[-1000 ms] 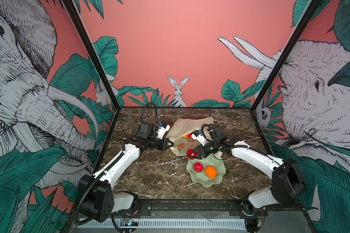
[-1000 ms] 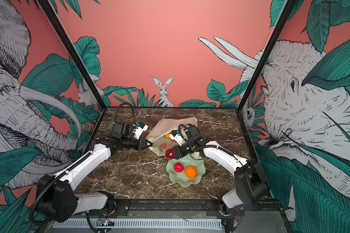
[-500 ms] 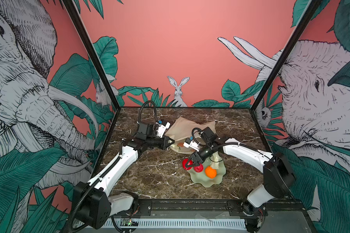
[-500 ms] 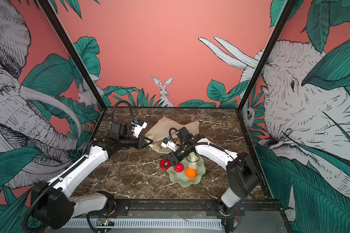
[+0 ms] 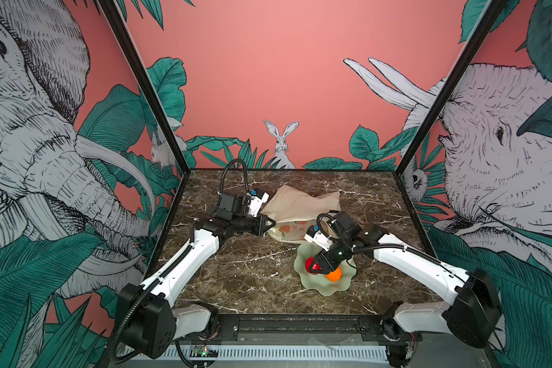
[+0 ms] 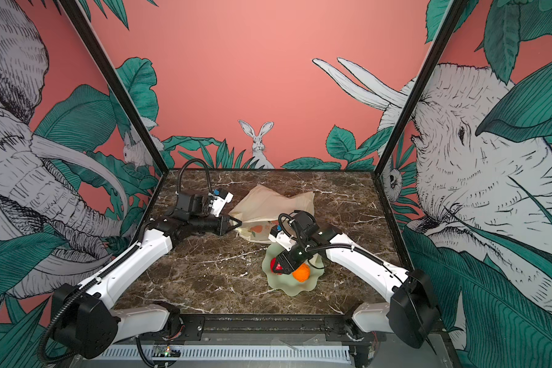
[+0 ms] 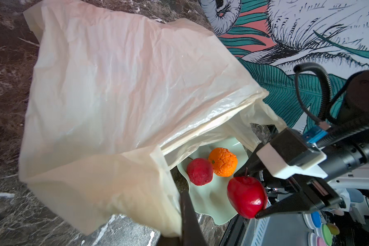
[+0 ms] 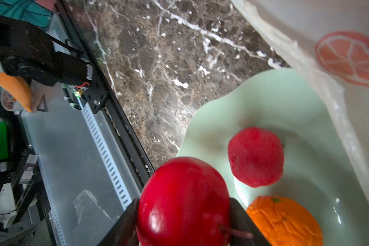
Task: Take fruits out of the plastic bag
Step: Place the fake fruit on the plate.
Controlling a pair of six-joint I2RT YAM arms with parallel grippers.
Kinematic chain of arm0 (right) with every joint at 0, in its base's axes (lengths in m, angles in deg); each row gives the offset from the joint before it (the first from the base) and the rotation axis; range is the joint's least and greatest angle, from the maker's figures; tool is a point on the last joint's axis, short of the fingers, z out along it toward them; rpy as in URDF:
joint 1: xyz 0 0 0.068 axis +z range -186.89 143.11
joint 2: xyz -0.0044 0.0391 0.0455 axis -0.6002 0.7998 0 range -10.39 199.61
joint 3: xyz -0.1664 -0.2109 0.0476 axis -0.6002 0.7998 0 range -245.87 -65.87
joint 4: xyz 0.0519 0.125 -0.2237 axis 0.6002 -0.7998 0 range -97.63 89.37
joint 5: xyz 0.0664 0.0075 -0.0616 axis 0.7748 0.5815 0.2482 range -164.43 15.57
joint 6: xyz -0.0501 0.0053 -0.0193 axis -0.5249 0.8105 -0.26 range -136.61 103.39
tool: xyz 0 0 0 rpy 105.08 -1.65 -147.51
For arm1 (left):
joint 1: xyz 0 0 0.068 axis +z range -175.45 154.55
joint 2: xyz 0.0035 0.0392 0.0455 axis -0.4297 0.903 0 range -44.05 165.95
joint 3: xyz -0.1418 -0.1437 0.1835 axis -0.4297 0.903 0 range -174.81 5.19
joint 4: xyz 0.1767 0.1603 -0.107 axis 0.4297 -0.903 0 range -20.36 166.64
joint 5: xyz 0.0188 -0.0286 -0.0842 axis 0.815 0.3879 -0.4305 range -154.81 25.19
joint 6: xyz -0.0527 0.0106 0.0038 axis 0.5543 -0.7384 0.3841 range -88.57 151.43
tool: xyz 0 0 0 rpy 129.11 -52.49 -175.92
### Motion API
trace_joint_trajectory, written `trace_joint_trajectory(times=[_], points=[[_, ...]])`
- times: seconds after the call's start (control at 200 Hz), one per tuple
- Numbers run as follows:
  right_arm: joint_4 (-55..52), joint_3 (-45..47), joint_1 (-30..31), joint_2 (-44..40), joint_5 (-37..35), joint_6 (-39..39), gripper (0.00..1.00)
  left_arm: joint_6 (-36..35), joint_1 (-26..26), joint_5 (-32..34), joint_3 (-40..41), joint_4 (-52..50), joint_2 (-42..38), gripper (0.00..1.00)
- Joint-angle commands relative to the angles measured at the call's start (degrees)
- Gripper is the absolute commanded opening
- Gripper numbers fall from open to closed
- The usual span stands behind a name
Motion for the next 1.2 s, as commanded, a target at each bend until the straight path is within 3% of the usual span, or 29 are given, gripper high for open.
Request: trace_joint_trajectory(times=[0.0, 0.26, 0.425, 0.97, 1.195], points=[[-0.32, 2.12, 0.43, -1.74, -6.05, 0.84, 0.35, -0.6, -0.2, -0.01, -0.82, 0.99, 0.07, 0.0], [3.36, 5.34, 1.57, -2.27, -11.5, 0.93, 0.4, -0.29, -0.29, -0.86, -1.55, 1.23, 0.65, 0.0], [4.68, 6.18, 2.88, -2.42, -14.74, 0.24, 0.59, -0.99, -0.5, -1.32, -1.41, 0.59, 0.65, 0.0], [6.45, 9.48, 4.47, -8.38, -8.89, 0.35, 0.9, -4.7, -0.9, -2.56, -3.52, -1.8, 0.45, 0.0], [5.04, 9.99, 4.56, -10.74, -13.56, 0.5, 0.96, -4.51, -0.89, -2.65, -3.56, -1.14, 0.82, 0.0]])
